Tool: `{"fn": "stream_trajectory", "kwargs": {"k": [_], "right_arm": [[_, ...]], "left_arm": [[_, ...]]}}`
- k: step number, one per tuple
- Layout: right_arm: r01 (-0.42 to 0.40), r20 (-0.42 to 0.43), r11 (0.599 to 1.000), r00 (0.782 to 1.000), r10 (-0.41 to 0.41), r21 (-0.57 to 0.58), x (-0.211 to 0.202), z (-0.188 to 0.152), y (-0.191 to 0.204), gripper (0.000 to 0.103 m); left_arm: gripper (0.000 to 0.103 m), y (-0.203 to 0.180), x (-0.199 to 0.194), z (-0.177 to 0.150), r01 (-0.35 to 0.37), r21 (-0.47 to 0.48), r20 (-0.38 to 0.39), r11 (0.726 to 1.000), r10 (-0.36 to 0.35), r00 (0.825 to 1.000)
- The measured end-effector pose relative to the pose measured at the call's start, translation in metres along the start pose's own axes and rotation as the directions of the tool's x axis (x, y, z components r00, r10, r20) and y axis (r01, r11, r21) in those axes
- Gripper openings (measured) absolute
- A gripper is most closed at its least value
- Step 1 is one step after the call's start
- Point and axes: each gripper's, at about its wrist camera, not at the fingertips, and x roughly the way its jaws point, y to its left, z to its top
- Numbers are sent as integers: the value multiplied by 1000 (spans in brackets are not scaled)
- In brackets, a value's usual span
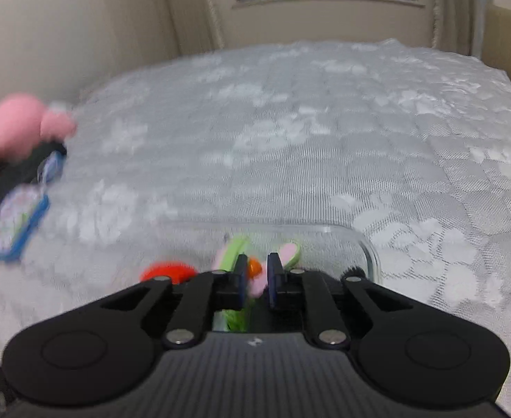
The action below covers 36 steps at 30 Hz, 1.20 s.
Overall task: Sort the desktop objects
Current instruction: 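Grasp the red hooded doll with the right tool, then lower the red hooded doll into the glass container and release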
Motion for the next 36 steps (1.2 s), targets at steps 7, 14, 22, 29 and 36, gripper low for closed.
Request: {"fn": "stream_trajectory", "kwargs": {"k": [7,14,22,29,36], "right_arm": [[70,54,991,996,-64,-112,-44,-8,5,22],[56,89,991,995,-45,-119,-51,-16,15,30],[-61,-65,986,997,52,-154,-4,7,68,36],[-36,-153,989,988,14,-146,36,0,73,47],[158,81,920,987,-138,-358,12,-10,102,45]], "left_arm": [[102,-1,0,0,-7,11,-5,1000,7,1000],[102,6,-3,1,-11,-18,4,1000,11,1000],[102,7,-4,1,-8,-15,4,1000,8,1000],[102,9,-7,-1,-1,-19,8,1000,1,1000],[102,9,-7,-1,-5,-18,9,1000,5,1000]]}}
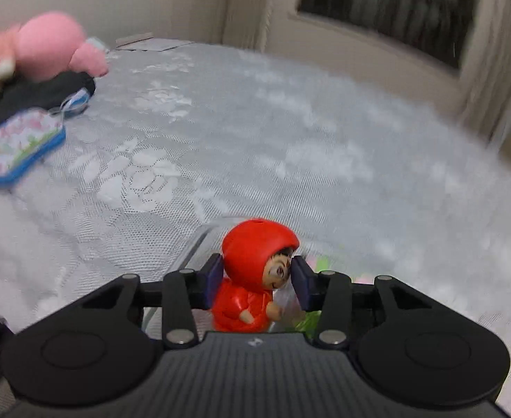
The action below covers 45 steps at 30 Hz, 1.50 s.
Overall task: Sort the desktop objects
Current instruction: 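Lower the red hooded doll into the glass container and release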
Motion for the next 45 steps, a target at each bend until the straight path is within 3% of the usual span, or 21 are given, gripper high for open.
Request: {"fn": "stream_trajectory", "kwargs": {"k": [3,5,9,11,16,18,21,22,25,28,31,35,38,42,44,45], "right_arm": [[79,22,991,997,-77,-112,0,-1,18,45],[80,8,990,997,-80,-114,4,1,20,47],[-109,-45,986,992,116,130,-8,8,-25,46],[-114,-17,973,993,120,200,-24,6,-51,46],[93,17,981,995,-97,168,-47,-15,-90,46],[35,35,978,998,-43,206,-49,-22,-96,43],[-117,103,966,990,95,231,-52,-19,-86,47],[-131,113,966,988,108,222,-51,-14,-78,49],[-129,101,981,988,115,144,-34,2,-48,50],[-134,76,987,989,127,94,-12,13,-23,64],[-82,51,995,995,80,49,15,17,-5,54],[-85,63,991,995,78,103,15,13,-8,53],[-127,131,973,986,102,192,1,10,-25,53],[-80,242,991,969,52,108,-10,4,-24,53],[-66,192,996,980,54,55,-8,-2,-20,53],[-96,134,993,987,86,73,-9,-7,-23,55]], "left_arm": [[102,-1,1,0,-3,3,-1,1000,3,1000],[102,0,2,0,-4,5,-1,1000,4,1000],[102,2,3,-1,-2,8,-3,1000,2,1000],[102,3,2,0,2,1,-2,1000,-2,1000],[102,2,4,3,-13,-4,3,1000,13,1000],[102,-1,6,4,-20,-3,4,1000,20,1000],[102,-4,7,4,-30,8,-1,1000,30,1000],[102,-5,7,3,-33,14,-2,999,33,999],[102,-4,6,2,-26,14,-3,1000,26,1000],[102,0,3,1,-13,4,0,1000,13,1000],[102,4,0,0,-13,0,3,1000,13,1000],[102,12,-5,-1,-15,-18,14,1000,15,1000],[102,17,-6,0,-14,-46,20,999,15,1000],[102,16,-5,1,-22,-51,21,998,23,1000],[102,14,-4,1,-30,-37,18,999,31,999],[102,14,-4,0,-31,-32,16,999,31,999]]}}
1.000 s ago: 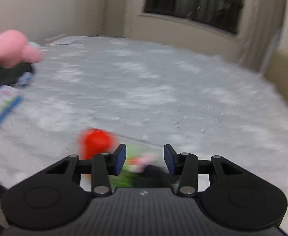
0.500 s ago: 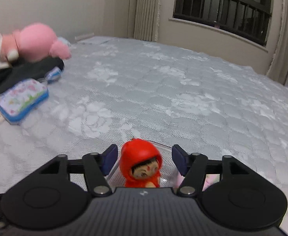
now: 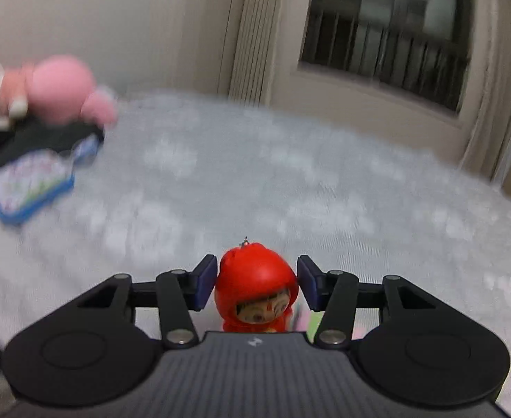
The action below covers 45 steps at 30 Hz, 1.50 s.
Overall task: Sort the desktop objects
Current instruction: 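Lower the red hooded doll into the glass container and release, then push the black plush deeper into the container with the right tool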
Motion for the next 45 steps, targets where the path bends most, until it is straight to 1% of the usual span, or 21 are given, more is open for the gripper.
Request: {"fn": "stream_trajectory", "kwargs": {"k": [2,3,4,5,8,10,12,14,15,18,22,24,26,29,31,34,36,38,40,43,45], "right_arm": [[-108,-43,988,993,113,113,-20,-11,-15,54],[-155,-37,974,986,163,164,-33,-14,-22,55],[-175,-26,965,983,183,196,-46,-15,-29,55],[-164,-11,964,985,170,211,-57,-15,-35,57],[-66,9,976,998,66,205,-73,-9,-48,57],[-52,-6,975,999,54,216,-70,-5,-55,56],[-105,-49,957,991,123,272,-61,-7,-59,48],[-164,-95,935,975,202,313,-48,-9,-56,40],[-169,-107,933,971,212,318,-43,-10,-53,40],[-114,-121,956,981,151,271,-34,-10,-40,38],[-5,-105,988,994,22,156,-42,-7,-36,35],[71,-103,990,993,-58,124,-52,-9,-47,41],[114,-125,988,987,-100,108,-57,-15,-59,43],[116,-186,991,977,-101,69,-56,-30,-71,44],[105,-206,993,974,-92,55,-54,-38,-73,50],[91,-180,993,981,-76,73,-50,-40,-74,53],[50,-183,992,983,-29,112,-40,-39,-75,70],[51,-175,995,984,-34,91,-32,-39,-72,75],[61,-164,997,985,-52,49,-27,-39,-67,49],[74,-195,994,979,-58,80,-25,-32,-62,50],[75,-245,997,967,-64,33,-24,-28,-59,55]], "left_arm": [[102,1,1,0,3,2,-1,1000,-3,1000],[102,2,1,0,6,-2,-1,1000,-6,1000],[102,3,1,1,8,-6,0,1000,-8,1000],[102,3,1,2,7,-12,1,1000,-7,1000],[102,2,3,4,1,-23,2,1000,-1,1000],[102,-1,3,4,-4,-13,2,1000,4,1000],[102,-4,3,3,-5,1,0,1000,5,1000],[102,-5,4,3,-9,6,-3,1000,9,1000],[102,-4,4,2,-7,6,-4,1000,7,1000],[102,-4,2,1,-4,7,-4,1000,4,1000],[102,-6,0,-1,-6,19,-4,1000,6,1000],[102,-6,0,-1,-6,19,-4,1000,6,1000],[102,-6,-1,0,-6,17,-1,1000,6,1000],[102,-7,-3,0,-11,14,7,1000,11,1000],[102,-9,-4,1,-16,15,14,1000,16,1000],[102,-12,-3,1,-19,22,11,1000,19,1000],[102,-13,-1,1,-23,29,5,999,23,1000],[102,-14,-1,0,-26,34,2,999,26,1000],[102,-13,-1,0,-23,35,2,999,23,1000],[102,-10,-2,0,-23,27,3,999,23,1000],[102,-8,-2,0,-21,20,4,1000,21,1000]]}}
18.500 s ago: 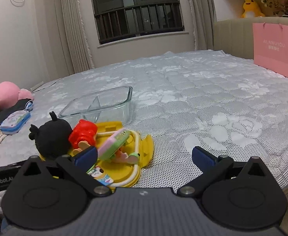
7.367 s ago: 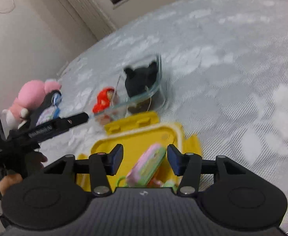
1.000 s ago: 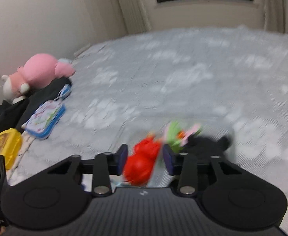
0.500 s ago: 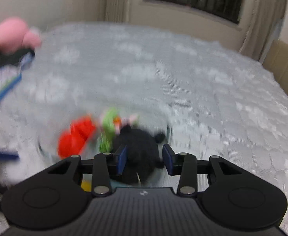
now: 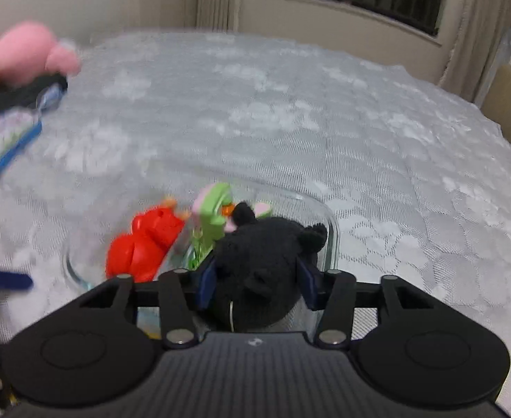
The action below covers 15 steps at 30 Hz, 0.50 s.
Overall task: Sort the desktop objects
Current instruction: 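Push the black plush deeper into the container with the right tool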
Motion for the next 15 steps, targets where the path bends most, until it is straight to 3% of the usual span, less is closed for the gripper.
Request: {"fn": "stream_trajectory", "kwargs": {"k": [2,5,8,12,13,15], "right_arm": [[6,-24,999,1000,-7,-39,-6,3,2,53],[-30,24,999,999,29,38,-25,7,-6,35],[-153,43,979,988,149,131,-36,13,-15,21],[-317,2,930,947,322,187,-27,16,-11,20],[-323,-27,924,942,336,204,-19,16,-8,20],[-252,-85,941,957,276,225,0,12,-4,17]], "left_arm": [[102,1,-1,0,-1,-1,2,1000,1,1000],[102,2,-1,1,1,-6,5,1000,-1,1000],[102,2,-1,2,0,-7,4,1000,0,1000],[102,1,0,1,-1,-2,3,1000,1,1000],[102,1,-1,1,-1,-2,3,1000,1,1000],[102,1,-1,0,0,-1,3,1000,0,1000]]}}
